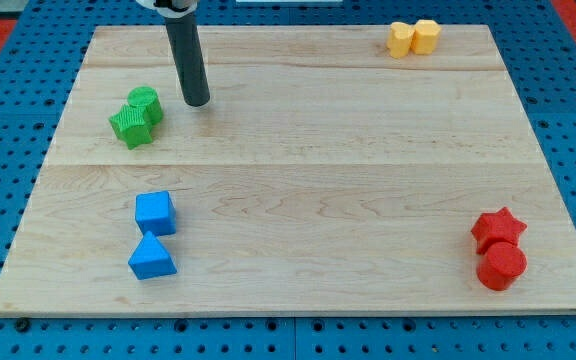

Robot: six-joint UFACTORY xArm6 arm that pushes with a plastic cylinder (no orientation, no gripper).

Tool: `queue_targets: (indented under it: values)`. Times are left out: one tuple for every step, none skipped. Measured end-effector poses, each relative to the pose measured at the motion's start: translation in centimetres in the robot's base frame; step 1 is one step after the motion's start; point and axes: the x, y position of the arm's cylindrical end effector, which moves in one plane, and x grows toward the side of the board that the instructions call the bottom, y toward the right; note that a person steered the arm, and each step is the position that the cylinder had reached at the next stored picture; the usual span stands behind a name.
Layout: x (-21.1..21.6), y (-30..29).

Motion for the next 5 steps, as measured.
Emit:
queue_targets:
  values:
    - [1.1,0.3]
    - [5.6,1.1]
    - [10.1,0.8]
    - [14.1,1.4]
    - [15.9,-1.6]
